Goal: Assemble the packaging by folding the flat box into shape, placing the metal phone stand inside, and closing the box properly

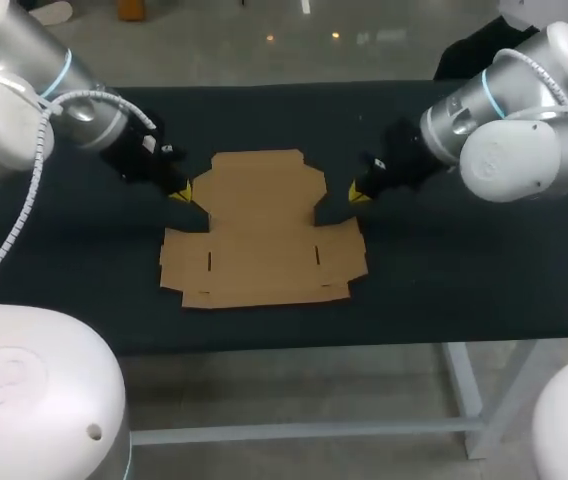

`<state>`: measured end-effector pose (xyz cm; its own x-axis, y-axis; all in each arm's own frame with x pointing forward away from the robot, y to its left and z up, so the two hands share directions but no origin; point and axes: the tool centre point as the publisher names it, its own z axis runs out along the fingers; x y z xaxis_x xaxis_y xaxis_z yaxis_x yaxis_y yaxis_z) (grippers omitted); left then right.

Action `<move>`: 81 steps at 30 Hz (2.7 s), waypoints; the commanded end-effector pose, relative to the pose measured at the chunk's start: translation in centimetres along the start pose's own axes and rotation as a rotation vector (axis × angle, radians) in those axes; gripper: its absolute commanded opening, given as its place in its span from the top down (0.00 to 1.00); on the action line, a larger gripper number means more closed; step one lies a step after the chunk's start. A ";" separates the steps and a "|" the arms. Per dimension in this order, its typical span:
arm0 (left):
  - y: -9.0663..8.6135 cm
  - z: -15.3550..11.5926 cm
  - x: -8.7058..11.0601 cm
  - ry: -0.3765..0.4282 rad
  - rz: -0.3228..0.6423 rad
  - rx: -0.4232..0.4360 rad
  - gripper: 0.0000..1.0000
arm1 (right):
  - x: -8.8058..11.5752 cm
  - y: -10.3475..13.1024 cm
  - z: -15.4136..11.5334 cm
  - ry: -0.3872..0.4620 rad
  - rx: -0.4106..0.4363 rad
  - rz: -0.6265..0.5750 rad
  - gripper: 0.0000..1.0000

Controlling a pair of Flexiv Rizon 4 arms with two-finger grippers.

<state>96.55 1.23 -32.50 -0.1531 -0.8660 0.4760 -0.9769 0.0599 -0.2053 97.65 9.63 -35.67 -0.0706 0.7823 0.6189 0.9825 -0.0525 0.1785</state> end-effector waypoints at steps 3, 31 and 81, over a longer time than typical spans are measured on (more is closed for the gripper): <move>3.4 -2.4 0.9 -0.015 -0.006 0.026 1.00 | 0.8 -2.0 -4.4 0.087 0.055 -0.025 1.00; 16.0 -4.8 -0.6 0.056 -0.027 0.003 1.00 | 0.7 -16.5 -6.1 0.087 0.109 -0.003 1.00; 20.1 0.2 -1.5 0.087 -0.010 -0.060 1.00 | -2.0 -21.8 -2.4 0.084 0.118 0.041 1.00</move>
<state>76.85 3.63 -37.14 -0.1554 -0.8214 0.5487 -0.9842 0.0814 -0.1570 76.20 8.01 -38.72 -0.0382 0.7318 0.6805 0.9983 -0.0025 0.0587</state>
